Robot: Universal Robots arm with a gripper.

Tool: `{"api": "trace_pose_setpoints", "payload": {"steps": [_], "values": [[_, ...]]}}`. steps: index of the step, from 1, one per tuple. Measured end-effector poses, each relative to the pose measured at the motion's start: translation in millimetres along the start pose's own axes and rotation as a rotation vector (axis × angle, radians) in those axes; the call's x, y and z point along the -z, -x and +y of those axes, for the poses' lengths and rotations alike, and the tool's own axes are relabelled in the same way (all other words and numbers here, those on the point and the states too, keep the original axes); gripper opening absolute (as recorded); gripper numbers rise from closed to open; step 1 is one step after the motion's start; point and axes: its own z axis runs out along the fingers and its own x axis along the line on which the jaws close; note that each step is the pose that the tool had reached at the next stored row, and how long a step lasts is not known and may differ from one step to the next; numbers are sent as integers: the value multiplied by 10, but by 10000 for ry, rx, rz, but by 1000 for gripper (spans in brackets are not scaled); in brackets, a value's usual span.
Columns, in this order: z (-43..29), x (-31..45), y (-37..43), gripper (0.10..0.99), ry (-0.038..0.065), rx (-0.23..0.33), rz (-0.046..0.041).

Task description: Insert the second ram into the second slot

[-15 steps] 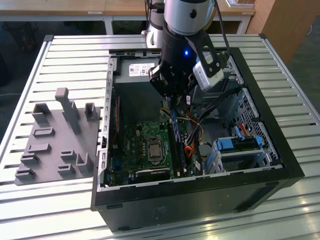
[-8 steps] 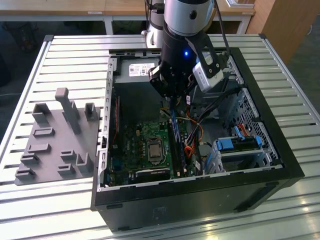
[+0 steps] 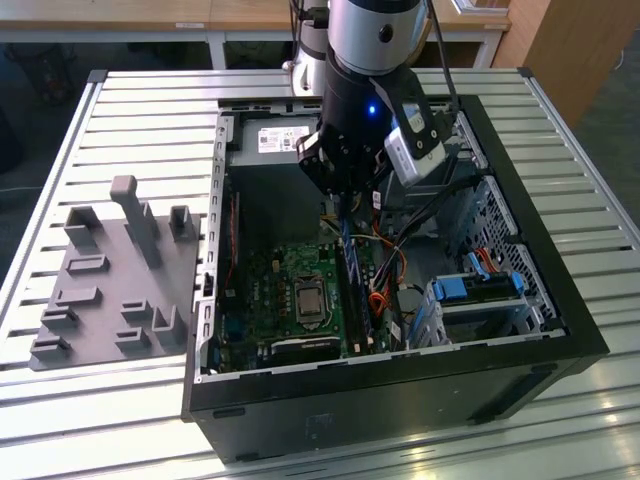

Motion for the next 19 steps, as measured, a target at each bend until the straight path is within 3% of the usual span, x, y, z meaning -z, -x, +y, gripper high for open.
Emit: {"api": "trace_pose_setpoints", "payload": {"steps": [19], "values": [[-2,-55,-7,129,1,-123,38]]}}
